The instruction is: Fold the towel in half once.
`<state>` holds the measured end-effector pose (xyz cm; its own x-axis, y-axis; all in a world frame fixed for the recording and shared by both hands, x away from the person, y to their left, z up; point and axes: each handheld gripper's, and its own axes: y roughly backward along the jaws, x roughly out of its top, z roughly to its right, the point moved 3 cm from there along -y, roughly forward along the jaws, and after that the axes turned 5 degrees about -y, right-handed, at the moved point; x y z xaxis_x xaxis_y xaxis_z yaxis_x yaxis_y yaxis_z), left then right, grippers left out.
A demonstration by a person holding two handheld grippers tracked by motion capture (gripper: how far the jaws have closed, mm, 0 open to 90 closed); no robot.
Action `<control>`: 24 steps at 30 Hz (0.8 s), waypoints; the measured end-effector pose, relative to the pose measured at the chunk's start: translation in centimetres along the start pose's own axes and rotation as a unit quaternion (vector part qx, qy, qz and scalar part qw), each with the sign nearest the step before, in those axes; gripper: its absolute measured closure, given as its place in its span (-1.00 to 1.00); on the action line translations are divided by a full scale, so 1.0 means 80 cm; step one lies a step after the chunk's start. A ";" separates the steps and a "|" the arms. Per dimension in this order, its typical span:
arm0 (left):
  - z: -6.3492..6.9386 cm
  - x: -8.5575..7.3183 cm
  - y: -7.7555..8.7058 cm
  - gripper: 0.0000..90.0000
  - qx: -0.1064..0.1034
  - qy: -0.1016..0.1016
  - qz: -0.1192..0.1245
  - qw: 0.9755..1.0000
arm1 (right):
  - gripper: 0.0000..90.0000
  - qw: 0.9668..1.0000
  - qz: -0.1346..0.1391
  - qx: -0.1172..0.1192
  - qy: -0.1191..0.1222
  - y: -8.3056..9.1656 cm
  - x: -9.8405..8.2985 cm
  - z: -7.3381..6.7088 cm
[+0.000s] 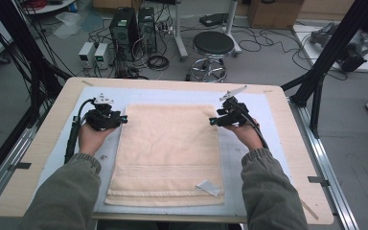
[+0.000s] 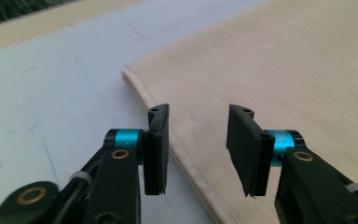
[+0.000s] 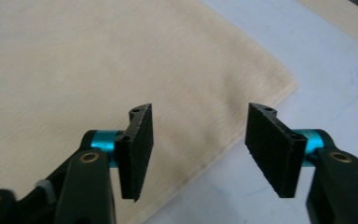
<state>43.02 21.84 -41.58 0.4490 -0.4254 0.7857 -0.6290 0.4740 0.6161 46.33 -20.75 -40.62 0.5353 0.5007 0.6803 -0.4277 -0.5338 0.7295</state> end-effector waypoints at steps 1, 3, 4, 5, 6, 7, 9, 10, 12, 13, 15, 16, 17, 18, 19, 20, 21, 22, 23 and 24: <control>0.005 -0.002 0.007 0.26 -0.004 -0.007 0.009 1.000 | -0.19 1.000 0.001 0.004 0.000 0.005 -0.004 -0.006; 0.017 -0.007 0.020 0.22 -0.016 -0.017 0.025 0.999 | -0.24 1.000 0.007 0.009 -0.001 0.015 -0.012 -0.020; 0.023 -0.009 0.027 0.20 -0.022 -0.025 0.028 0.999 | -0.27 1.000 0.009 0.013 0.008 0.020 -0.016 -0.026; 0.029 -0.012 0.034 0.18 -0.029 -0.032 0.034 0.998 | -0.30 1.000 0.014 0.013 0.013 0.026 -0.020 -0.034; 0.035 -0.016 0.042 0.16 -0.032 -0.041 0.037 0.998 | -0.30 1.000 0.017 0.016 0.015 0.031 -0.025 -0.041; 0.042 -0.020 0.049 0.14 -0.035 -0.051 0.040 0.997 | -0.30 0.999 0.021 0.017 0.021 0.036 -0.030 -0.049; 0.056 -0.029 0.063 0.09 -0.045 -0.072 0.042 0.996 | -0.31 0.999 0.025 0.018 0.036 0.045 -0.041 -0.064; 0.063 -0.035 0.070 0.06 -0.046 -0.082 0.043 0.995 | -0.31 0.999 0.023 0.018 0.043 0.048 -0.047 -0.070; 0.077 -0.050 0.084 0.03 -0.058 -0.090 0.056 0.993 | -0.31 0.998 0.021 0.020 0.059 0.055 -0.059 -0.085; 0.084 -0.058 0.091 0.02 -0.062 -0.091 0.062 0.992 | -0.34 0.998 -0.002 0.024 0.063 0.057 -0.063 -0.093; 0.095 -0.074 0.099 -0.01 -0.070 -0.083 0.068 0.992 | -0.34 0.997 -0.007 0.030 0.073 0.062 -0.070 -0.106; 0.100 -0.081 0.102 -0.05 -0.073 -0.082 0.067 0.992 | -0.31 0.996 0.011 0.032 0.079 0.066 -0.075 -0.113; 0.105 -0.088 0.105 -0.06 -0.076 -0.089 0.063 0.991 | -0.29 0.996 0.019 0.033 0.082 0.069 -0.080 -0.119; 0.110 -0.093 0.107 -0.06 -0.079 -0.085 0.065 0.991 | -0.30 0.996 0.018 0.036 0.084 0.070 -0.085 -0.123; 0.113 -0.096 0.109 -0.06 -0.081 -0.087 0.065 0.991 | -0.30 0.996 0.021 0.038 0.081 0.071 -0.091 -0.127; 0.119 -0.101 0.111 -0.07 -0.085 -0.086 0.064 0.991 | -0.30 0.995 0.025 0.043 0.081 0.071 -0.095 -0.129; 0.122 -0.103 0.112 -0.07 -0.087 -0.090 0.063 0.990 | -0.29 0.995 0.032 0.048 0.080 0.071 -0.102 -0.134; 0.126 -0.106 0.112 -0.07 -0.092 -0.090 0.060 0.990 | -0.27 0.995 0.032 0.053 0.079 0.070 -0.108 -0.137; 0.129 -0.109 0.110 -0.07 -0.094 -0.095 0.055 0.990 | -0.23 0.995 0.034 0.055 0.078 0.069 -0.114 -0.138; 0.132 -0.111 0.109 -0.04 -0.098 -0.102 0.050 0.989 | -0.20 0.995 0.036 0.061 0.076 0.066 -0.119 -0.140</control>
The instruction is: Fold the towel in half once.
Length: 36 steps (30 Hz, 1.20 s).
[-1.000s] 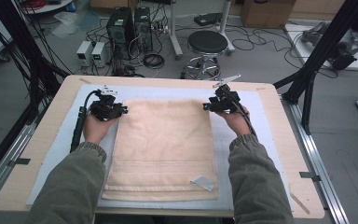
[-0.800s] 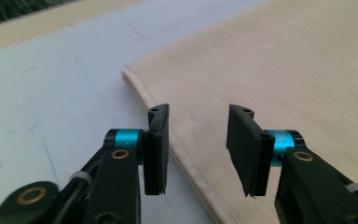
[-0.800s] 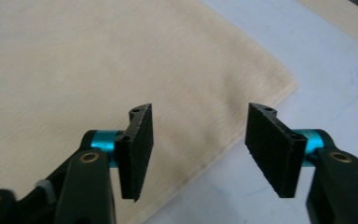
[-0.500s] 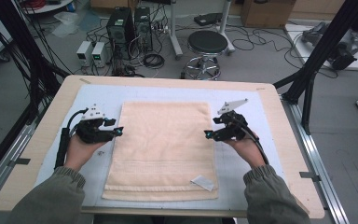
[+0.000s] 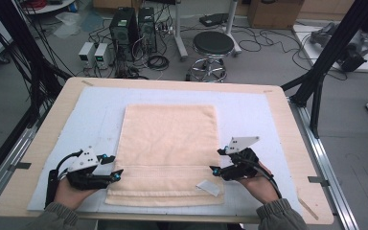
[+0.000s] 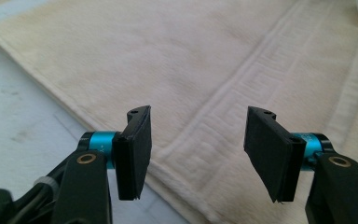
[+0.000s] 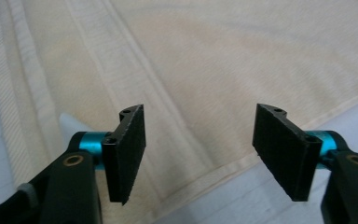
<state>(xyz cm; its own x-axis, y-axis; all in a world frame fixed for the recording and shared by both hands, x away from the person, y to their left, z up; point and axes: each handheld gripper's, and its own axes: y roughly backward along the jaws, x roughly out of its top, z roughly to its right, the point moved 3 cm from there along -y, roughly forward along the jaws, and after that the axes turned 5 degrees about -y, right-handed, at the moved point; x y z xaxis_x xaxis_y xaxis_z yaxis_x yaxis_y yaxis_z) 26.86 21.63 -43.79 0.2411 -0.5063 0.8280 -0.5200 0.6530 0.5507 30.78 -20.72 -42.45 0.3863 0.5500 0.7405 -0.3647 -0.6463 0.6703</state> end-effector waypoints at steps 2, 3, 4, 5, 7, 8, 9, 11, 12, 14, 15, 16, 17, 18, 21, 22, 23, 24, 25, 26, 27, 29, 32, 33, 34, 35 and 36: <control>0.004 -0.004 -0.005 0.05 -0.011 -0.002 -0.009 1.000 | -0.05 1.000 -0.003 0.011 -0.003 -0.005 -0.010 -0.005; 0.006 -0.005 -0.006 0.08 -0.018 -0.002 -0.014 1.000 | 0.02 1.000 -0.004 0.016 0.001 -0.008 -0.014 -0.008; 0.008 -0.007 -0.008 0.15 -0.030 -0.004 -0.019 0.999 | 0.10 1.000 -0.006 0.021 0.006 -0.011 -0.018 -0.012; 0.010 -0.007 -0.010 0.22 -0.038 -0.006 -0.023 0.999 | 0.16 0.999 -0.014 0.027 0.010 -0.013 -0.022 -0.016; 0.015 -0.011 -0.013 0.29 -0.049 -0.011 -0.035 0.998 | 0.24 0.999 -0.028 0.031 0.025 -0.019 -0.027 -0.021; 0.017 -0.012 -0.015 0.36 -0.053 -0.017 -0.045 0.997 | 0.28 0.998 -0.033 0.035 0.028 -0.021 -0.029 -0.022; 0.018 -0.014 -0.016 0.43 -0.053 -0.022 -0.052 0.997 | 0.30 0.998 -0.036 0.039 0.025 -0.023 -0.030 -0.023; 0.019 -0.014 -0.017 0.49 -0.052 -0.025 -0.053 0.997 | 0.38 0.998 -0.037 0.043 0.019 -0.025 -0.031 -0.023; 0.019 -0.015 -0.018 0.53 -0.050 -0.027 -0.054 0.997 | 0.41 0.998 -0.033 0.044 0.019 -0.026 -0.031 -0.022; 0.019 -0.015 -0.019 0.67 -0.047 -0.027 -0.053 0.997 | 0.54 0.998 -0.031 0.044 0.023 -0.026 -0.033 -0.023; 0.019 -0.015 -0.019 0.73 -0.045 -0.027 -0.052 0.997 | 0.65 0.998 -0.030 0.045 0.026 -0.026 -0.033 -0.024; 0.019 -0.014 -0.020 0.79 -0.044 -0.027 -0.053 0.997 | 0.71 0.998 -0.032 0.047 0.030 -0.026 -0.033 -0.026; 0.020 -0.013 -0.020 0.89 -0.046 -0.026 -0.055 0.997 | 0.79 0.998 -0.033 0.046 0.034 -0.026 -0.032 -0.027; 0.021 -0.012 -0.020 0.90 -0.044 -0.029 -0.055 0.997 | 0.89 0.998 -0.033 0.043 0.038 -0.026 -0.032 -0.028; 0.020 -0.009 -0.016 0.93 -0.037 -0.026 -0.051 0.998 | 0.92 0.997 -0.037 0.046 0.043 -0.024 -0.028 -0.027; 0.018 -0.007 -0.013 0.93 -0.036 -0.024 -0.048 0.998 | 0.92 0.997 -0.036 0.046 0.045 -0.022 -0.026 -0.028; 0.017 -0.005 -0.010 0.93 -0.035 -0.019 -0.042 0.998 | 0.92 0.997 -0.032 0.047 0.045 -0.019 -0.024 -0.028; 0.016 -0.003 -0.007 0.93 -0.035 -0.014 -0.034 0.999 | 0.93 0.998 -0.026 0.048 0.043 -0.016 -0.021 -0.028; 0.015 0.001 -0.003 0.93 -0.033 -0.017 -0.031 0.999 | 0.93 0.998 -0.022 0.049 0.044 -0.013 -0.018 -0.028; 0.014 0.005 0.001 0.93 -0.030 -0.017 -0.025 0.999 | 0.92 0.998 -0.018 0.051 0.045 -0.010 -0.014 -0.028; 0.013 0.009 0.006 0.93 -0.027 -0.018 -0.017 0.999 | 0.93 0.998 -0.014 0.047 0.048 -0.005 -0.009 -0.029; 0.010 0.020 0.018 0.93 -0.023 -0.020 -0.005 1.000 | 0.93 0.997 -0.004 0.045 0.055 0.005 0.002 -0.031; 0.008 0.031 0.033 0.93 -0.026 -0.022 0.002 0.999 | 0.92 0.997 0.012 0.050 0.058 0.023 0.018 -0.034; 0.009 0.032 0.036 0.93 -0.029 -0.023 0.002 0.999 | 0.92 0.997 0.012 0.052 0.060 0.027 0.021 -0.038; 0.010 0.031 0.038 0.93 -0.034 -0.022 -0.002 0.999 | 0.92 0.996 0.010 0.056 0.063 0.030 0.022 -0.041; 0.012 0.028 0.039 0.92 -0.040 -0.019 -0.006 0.999 | 0.91 0.996 0.007 0.060 0.064 0.031 0.021 -0.044; 0.015 0.023 0.038 0.91 -0.047 -0.016 -0.008 0.999 | 0.91 0.996 0.003 0.066 0.061 0.030 0.018 -0.047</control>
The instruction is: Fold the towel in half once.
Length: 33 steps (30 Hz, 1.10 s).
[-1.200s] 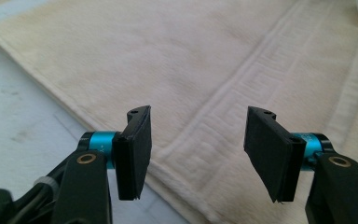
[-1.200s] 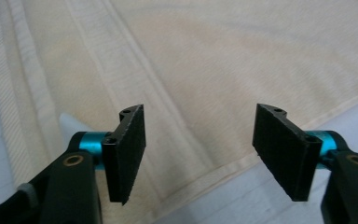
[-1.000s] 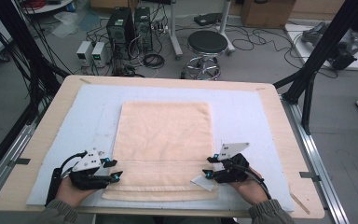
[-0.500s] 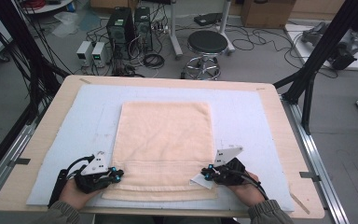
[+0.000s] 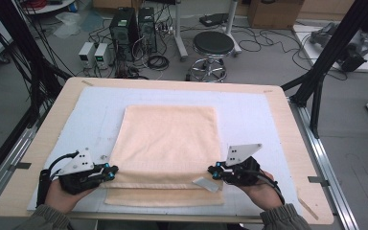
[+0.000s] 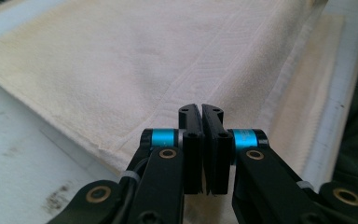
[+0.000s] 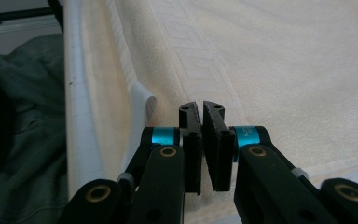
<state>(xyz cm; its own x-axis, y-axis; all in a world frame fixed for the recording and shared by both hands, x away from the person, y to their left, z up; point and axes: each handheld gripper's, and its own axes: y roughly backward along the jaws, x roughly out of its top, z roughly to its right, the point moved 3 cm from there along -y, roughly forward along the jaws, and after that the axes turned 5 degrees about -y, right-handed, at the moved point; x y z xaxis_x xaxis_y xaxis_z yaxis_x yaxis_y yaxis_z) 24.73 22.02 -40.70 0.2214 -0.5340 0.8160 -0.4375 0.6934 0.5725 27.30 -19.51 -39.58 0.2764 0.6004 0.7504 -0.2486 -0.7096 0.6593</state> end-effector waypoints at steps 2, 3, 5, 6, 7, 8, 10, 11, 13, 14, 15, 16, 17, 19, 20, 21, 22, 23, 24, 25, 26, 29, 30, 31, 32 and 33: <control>0.004 -0.012 -0.006 0.77 -0.010 0.013 -0.012 1.000 | 0.79 1.000 -0.013 0.007 -0.006 -0.007 -0.011 -0.002; 0.006 -0.018 -0.009 0.62 -0.016 0.019 -0.015 1.000 | 0.69 1.000 -0.022 0.009 -0.014 -0.011 -0.017 -0.001; 0.010 -0.028 -0.014 0.57 -0.028 0.025 -0.023 0.999 | 0.68 0.999 -0.022 0.019 -0.023 -0.017 -0.027 0.000; 0.012 -0.031 -0.016 0.57 -0.029 0.026 -0.028 0.999 | 0.64 0.999 -0.020 0.019 -0.028 -0.019 -0.030 0.001; 0.013 -0.033 -0.017 0.57 -0.033 0.024 -0.032 0.999 | 0.62 0.999 -0.019 0.024 -0.033 -0.021 -0.033 0.000; 0.014 -0.034 -0.019 0.58 -0.034 0.022 -0.035 0.999 | 0.61 0.999 -0.017 0.026 -0.034 -0.024 -0.034 -0.001; 0.015 -0.034 -0.022 0.60 -0.036 0.018 -0.039 0.998 | 0.59 0.999 -0.019 0.031 -0.030 -0.031 -0.036 -0.002; 0.016 -0.034 -0.024 0.64 -0.039 0.016 -0.041 0.998 | 0.58 0.999 -0.023 0.038 -0.029 -0.034 -0.038 -0.003; 0.017 -0.036 -0.027 0.65 -0.041 0.016 -0.044 0.998 | 0.57 0.998 -0.031 0.042 -0.026 -0.042 -0.042 -0.005; 0.018 -0.037 -0.029 0.65 -0.041 0.015 -0.045 0.998 | 0.57 0.998 -0.036 0.042 -0.026 -0.045 -0.044 -0.005; 0.018 -0.038 -0.031 0.65 -0.040 0.014 -0.047 0.998 | 0.56 0.998 -0.042 0.045 -0.025 -0.048 -0.047 -0.005; 0.018 -0.040 -0.032 0.64 -0.040 0.014 -0.048 0.998 | 0.56 0.998 -0.045 0.045 -0.025 -0.049 -0.048 -0.005; 0.018 -0.041 -0.033 0.64 -0.040 0.012 -0.050 0.998 | 0.56 0.998 -0.043 0.046 -0.023 -0.050 -0.049 -0.005; 0.019 -0.042 -0.035 0.63 -0.038 0.012 -0.049 0.998 | 0.52 0.998 -0.038 0.046 -0.031 -0.049 -0.049 -0.005; 0.019 -0.042 -0.035 0.62 -0.036 0.009 -0.049 0.998 | 0.47 0.998 -0.036 0.046 -0.030 -0.048 -0.049 -0.003; 0.019 -0.042 -0.035 0.60 -0.033 0.008 -0.047 0.998 | 0.38 0.998 -0.031 0.047 -0.037 -0.048 -0.049 -0.003; 0.019 -0.041 -0.035 0.56 -0.028 0.009 -0.044 0.999 | 0.32 0.998 -0.028 0.045 -0.044 -0.048 -0.048 -0.002; 0.018 -0.040 -0.034 0.52 -0.023 0.008 -0.042 0.999 | 0.26 0.998 -0.024 0.042 -0.046 -0.048 -0.048 -0.001; 0.016 -0.039 -0.033 0.48 -0.020 0.011 -0.038 0.999 | 0.21 0.998 -0.021 0.038 -0.047 -0.048 -0.048 0.001; 0.014 -0.038 -0.032 0.45 -0.018 0.012 -0.036 0.999 | 0.14 0.998 -0.018 0.034 -0.051 -0.047 -0.047 0.002; 0.012 -0.037 -0.032 0.43 -0.014 0.015 -0.030 0.999 | 0.09 0.998 -0.014 0.030 -0.053 -0.046 -0.046 0.004; 0.004 -0.034 -0.031 0.33 -0.005 0.025 -0.018 1.000 | -0.02 0.998 0.003 0.017 -0.066 -0.041 -0.042 0.010; 0.001 -0.032 -0.030 0.30 -0.003 0.028 -0.014 0.999 | -0.07 0.997 0.007 0.012 -0.070 -0.040 -0.040 0.013; -0.001 -0.031 -0.030 0.27 0.000 0.030 -0.012 0.999 | -0.12 0.997 0.010 0.006 -0.074 -0.039 -0.038 0.017; -0.005 -0.029 -0.028 0.24 0.007 0.032 -0.007 0.999 | -0.15 0.997 0.011 0.003 -0.076 -0.038 -0.037 0.019; -0.008 -0.027 -0.027 0.20 0.015 0.033 -0.004 0.999 | -0.21 0.997 0.013 -0.001 -0.079 -0.038 -0.035 0.023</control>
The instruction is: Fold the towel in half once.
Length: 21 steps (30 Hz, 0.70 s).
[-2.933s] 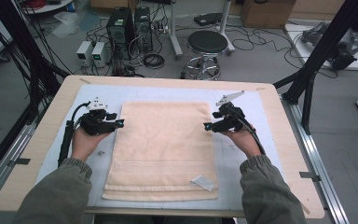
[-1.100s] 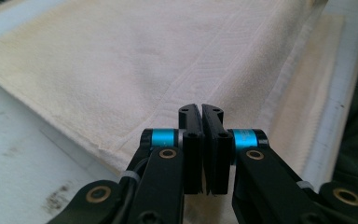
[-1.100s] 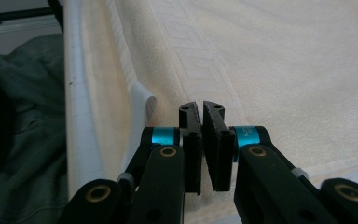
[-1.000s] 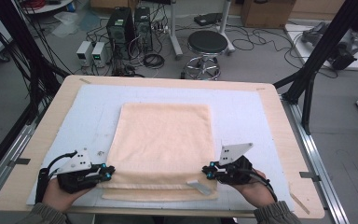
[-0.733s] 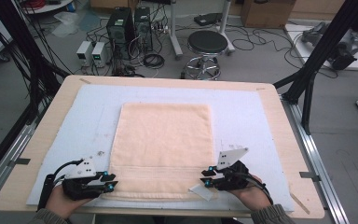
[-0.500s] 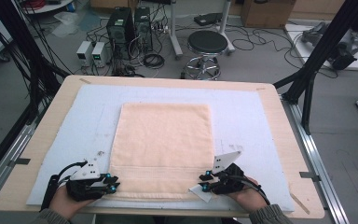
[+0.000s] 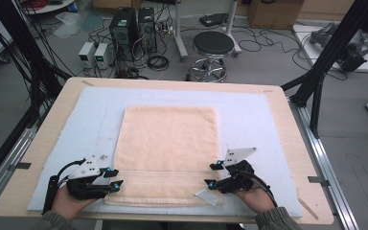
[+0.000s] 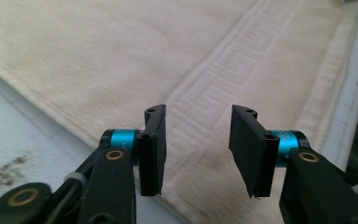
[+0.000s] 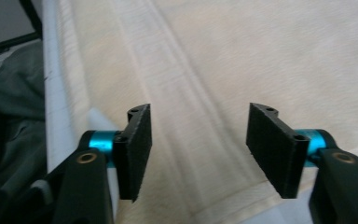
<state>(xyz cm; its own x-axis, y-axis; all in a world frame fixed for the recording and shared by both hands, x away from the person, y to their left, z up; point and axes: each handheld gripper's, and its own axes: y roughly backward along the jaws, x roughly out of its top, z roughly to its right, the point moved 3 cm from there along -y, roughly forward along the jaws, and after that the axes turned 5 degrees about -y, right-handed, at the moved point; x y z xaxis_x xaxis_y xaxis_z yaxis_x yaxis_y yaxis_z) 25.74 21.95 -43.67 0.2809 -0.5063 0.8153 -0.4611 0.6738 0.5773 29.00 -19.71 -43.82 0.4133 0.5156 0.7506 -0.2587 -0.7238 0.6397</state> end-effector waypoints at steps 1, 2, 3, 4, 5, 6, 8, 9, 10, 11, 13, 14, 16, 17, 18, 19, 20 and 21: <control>-0.003 0.002 0.001 0.16 0.006 0.004 0.003 1.000 | -0.25 1.000 0.002 -0.007 -0.001 0.000 0.002 0.003; -0.006 0.003 0.002 0.11 0.009 0.009 0.007 1.000 | -0.29 1.000 0.004 -0.011 -0.004 -0.001 0.004 0.006; -0.009 0.005 0.003 0.09 0.010 0.013 0.011 1.000 | -0.32 1.000 0.004 -0.016 -0.006 -0.001 0.006 0.010; -0.012 0.006 0.003 0.08 0.015 0.017 0.015 1.000 | -0.35 1.000 0.009 -0.020 -0.010 -0.001 0.007 0.013; -0.015 0.008 0.004 0.05 0.018 0.020 0.017 0.999 | -0.38 1.000 0.011 -0.024 -0.016 0.000 0.009 0.016; -0.017 0.009 0.004 0.00 0.021 0.022 0.019 0.999 | -0.38 0.999 0.015 -0.027 -0.018 0.000 0.011 0.018; -0.021 0.011 0.003 -0.07 0.026 0.026 0.021 0.999 | -0.43 0.999 0.020 -0.037 -0.018 0.001 0.016 0.022; -0.023 0.012 0.001 -0.11 0.029 0.027 0.022 0.999 | -0.46 0.999 0.025 -0.039 -0.021 0.001 0.019 0.024; -0.025 0.013 0.001 -0.15 0.028 0.029 0.021 0.999 | -0.47 0.998 0.026 -0.043 -0.025 0.001 0.021 0.027; -0.027 0.015 0.000 -0.17 0.030 0.032 0.024 0.999 | -0.49 0.998 0.028 -0.048 -0.026 0.001 0.023 0.029; -0.029 0.019 -0.001 -0.19 0.032 0.034 0.029 0.998 | -0.51 0.998 0.031 -0.049 -0.027 0.002 0.028 0.034; -0.030 0.021 -0.001 -0.20 0.032 0.033 0.028 0.999 | -0.51 0.998 0.032 -0.052 -0.030 0.002 0.030 0.036; -0.032 0.024 -0.001 -0.21 0.033 0.034 0.032 0.998 | -0.52 0.998 0.035 -0.052 -0.030 0.003 0.034 0.042; -0.033 0.026 -0.001 -0.21 0.033 0.031 0.032 0.998 | -0.52 0.997 0.035 -0.054 -0.031 0.003 0.036 0.043; -0.033 0.028 -0.001 -0.21 0.034 0.034 0.035 0.998 | -0.52 0.997 0.035 -0.057 -0.031 0.004 0.037 0.046; -0.033 0.030 -0.001 -0.22 0.034 0.034 0.036 0.998 | -0.52 0.997 0.033 -0.058 -0.032 0.005 0.039 0.048; -0.034 0.032 -0.001 -0.22 0.033 0.034 0.036 0.998 | -0.52 0.997 0.033 -0.059 -0.032 0.006 0.040 0.050; -0.034 0.033 -0.002 -0.22 0.034 0.034 0.038 0.998 | -0.52 0.997 0.035 -0.061 -0.027 0.007 0.041 0.051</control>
<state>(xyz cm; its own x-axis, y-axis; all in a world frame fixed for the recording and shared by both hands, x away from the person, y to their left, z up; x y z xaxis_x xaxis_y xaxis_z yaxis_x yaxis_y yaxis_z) 28.83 21.96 -41.45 0.2975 -0.4161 0.8593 -0.5381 0.6704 0.5109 33.81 -20.29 -41.67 0.4361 0.4376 0.7863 -0.3917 -0.6944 0.6036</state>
